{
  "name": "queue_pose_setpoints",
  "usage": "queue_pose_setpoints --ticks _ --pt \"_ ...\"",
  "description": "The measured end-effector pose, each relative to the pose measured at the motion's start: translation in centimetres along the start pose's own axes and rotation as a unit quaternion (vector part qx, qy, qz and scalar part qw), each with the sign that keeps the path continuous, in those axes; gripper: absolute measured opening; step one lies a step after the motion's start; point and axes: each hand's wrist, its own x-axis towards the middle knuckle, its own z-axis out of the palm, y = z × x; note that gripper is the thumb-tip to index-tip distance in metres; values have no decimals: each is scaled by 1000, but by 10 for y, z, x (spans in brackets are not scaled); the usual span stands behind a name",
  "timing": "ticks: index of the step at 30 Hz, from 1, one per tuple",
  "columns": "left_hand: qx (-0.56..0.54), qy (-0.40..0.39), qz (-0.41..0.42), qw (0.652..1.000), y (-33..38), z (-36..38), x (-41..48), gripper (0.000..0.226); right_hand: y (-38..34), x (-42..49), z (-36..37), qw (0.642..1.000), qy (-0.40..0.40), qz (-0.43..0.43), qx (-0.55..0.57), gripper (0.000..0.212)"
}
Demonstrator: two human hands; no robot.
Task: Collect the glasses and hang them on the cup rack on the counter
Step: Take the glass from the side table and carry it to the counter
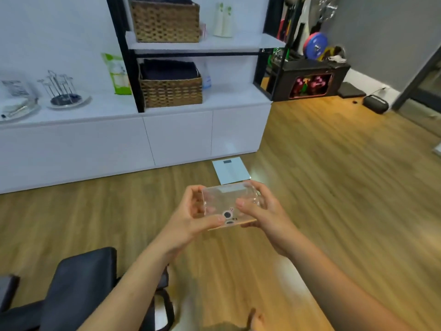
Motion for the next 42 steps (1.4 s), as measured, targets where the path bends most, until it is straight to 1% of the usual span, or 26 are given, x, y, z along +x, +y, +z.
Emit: queue_pose_setpoints --ticks 2,5,9,10,11,13,15,17,19,21,22,25,28,30,32,33,37,39,41,42 --pt "8 10 9 1000 2 -6 42 78 -1 42 -7 1000 -8 9 18 70" --pt "-3 41 18 999 4 -12 100 81 -1 111 -18 998 -46 13 39 66" --pt "-100 148 -3 984 16 -19 169 101 -11 201 -22 990 -106 50 75 70" --pt "-129 180 -7 975 20 -22 183 100 -15 223 -20 987 -125 60 79 72" --pt "-156 212 -6 965 25 -26 198 95 -21 245 -17 984 -146 67 83 73" --pt "-191 259 4 947 34 -36 224 76 -33 287 -9 977 -186 75 72 73" --pt "-198 292 13 935 41 -48 242 64 -41 321 4 969 -226 77 55 66" --pt "-204 328 21 922 44 -67 257 56 -43 350 18 960 -266 79 41 61" --pt "-207 346 26 915 46 -87 272 57 -46 376 35 950 -300 85 26 69" --pt "-201 357 23 912 45 -111 291 65 -49 402 53 942 -323 89 8 77" --pt "-198 359 20 912 44 -123 302 69 -50 416 62 940 -330 88 -4 78" --pt "-188 372 16 909 37 -162 342 76 -49 462 84 934 -344 84 -43 74" --pt "-183 358 -5 915 37 -202 388 70 -55 511 109 933 -340 80 -88 72" --pt "-190 350 -15 917 44 -227 414 78 -65 543 126 930 -340 81 -114 71" --pt "-200 350 1 915 57 -256 436 85 -81 577 147 926 -346 65 -135 69" --pt "-201 358 7 912 64 -271 446 83 -87 594 159 926 -346 56 -138 68" --pt "-209 395 16 895 82 -329 474 61 -96 647 213 927 -352 43 -119 62" --pt "-202 416 22 886 86 -359 480 63 -94 668 244 926 -359 48 -108 63" --pt "-197 435 25 879 89 -389 483 70 -91 689 278 919 -378 55 -100 63" --pt "-194 443 26 875 88 -405 485 70 -89 700 295 913 -391 59 -97 63"
